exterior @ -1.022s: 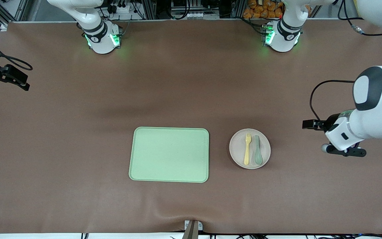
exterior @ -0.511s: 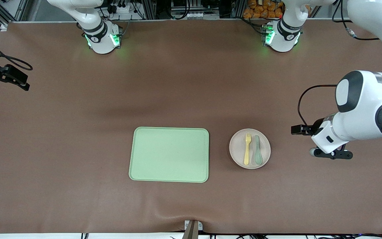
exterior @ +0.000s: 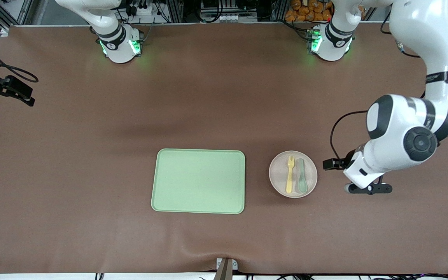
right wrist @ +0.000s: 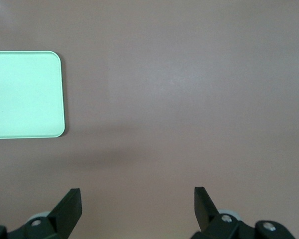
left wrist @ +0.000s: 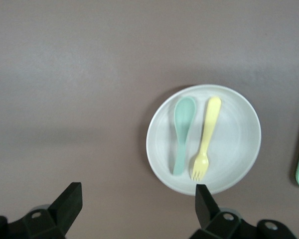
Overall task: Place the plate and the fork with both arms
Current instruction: 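Move the left gripper toward the white plate's rim, then lower the left gripper and pinch the white plate's rim, then lift the plate with the left gripper and carry it over the green tray, then lower the plate onto the tray and open the left gripper, then raise the left gripper away while the right gripper reaches the fork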
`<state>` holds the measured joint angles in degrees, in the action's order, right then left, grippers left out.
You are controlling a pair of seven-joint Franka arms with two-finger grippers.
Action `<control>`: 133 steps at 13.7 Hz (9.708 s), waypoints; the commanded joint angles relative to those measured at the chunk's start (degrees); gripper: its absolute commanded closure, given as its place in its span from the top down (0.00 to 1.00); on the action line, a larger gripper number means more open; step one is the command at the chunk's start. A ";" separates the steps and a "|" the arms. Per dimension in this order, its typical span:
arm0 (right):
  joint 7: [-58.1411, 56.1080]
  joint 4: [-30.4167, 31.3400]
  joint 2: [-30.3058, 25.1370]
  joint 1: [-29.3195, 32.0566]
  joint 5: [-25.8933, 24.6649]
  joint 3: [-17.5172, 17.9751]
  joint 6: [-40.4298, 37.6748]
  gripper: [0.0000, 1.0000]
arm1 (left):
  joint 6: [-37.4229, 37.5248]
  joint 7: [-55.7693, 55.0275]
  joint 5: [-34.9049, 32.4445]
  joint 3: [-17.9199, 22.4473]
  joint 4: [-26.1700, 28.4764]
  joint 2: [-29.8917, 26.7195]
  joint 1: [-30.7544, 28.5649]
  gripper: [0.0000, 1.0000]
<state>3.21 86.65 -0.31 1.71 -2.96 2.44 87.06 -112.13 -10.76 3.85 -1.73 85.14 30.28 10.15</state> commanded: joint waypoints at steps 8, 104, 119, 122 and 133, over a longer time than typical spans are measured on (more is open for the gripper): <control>-0.31 -1.05 0.40 -0.13 0.41 -0.07 -0.57 1.00 | -0.10 -3.38 -0.07 0.15 -0.15 0.65 0.49 1.00; -0.31 -2.36 11.29 -4.26 0.32 1.60 5.39 1.00 | 9.98 -10.88 1.09 2.87 -11.84 -7.68 7.09 1.00; 26.23 -20.29 42.57 -24.55 -0.73 0.99 28.85 0.97 | 37.24 14.80 -5.78 2.26 -7.62 -28.52 -5.75 1.00; 28.07 -20.12 46.18 -26.84 -0.99 0.90 30.97 0.87 | 37.60 14.72 -5.60 1.64 -6.39 -29.32 -6.10 1.00; 36.25 -19.24 53.84 -30.27 -0.56 1.07 37.05 0.64 | 36.55 13.84 -5.17 1.64 -6.21 -29.23 -6.28 1.00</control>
<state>38.03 69.48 52.50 -28.00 -3.36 3.87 124.75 -74.91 3.02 -0.51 0.42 77.50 2.71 4.40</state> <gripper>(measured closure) 0.335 0.000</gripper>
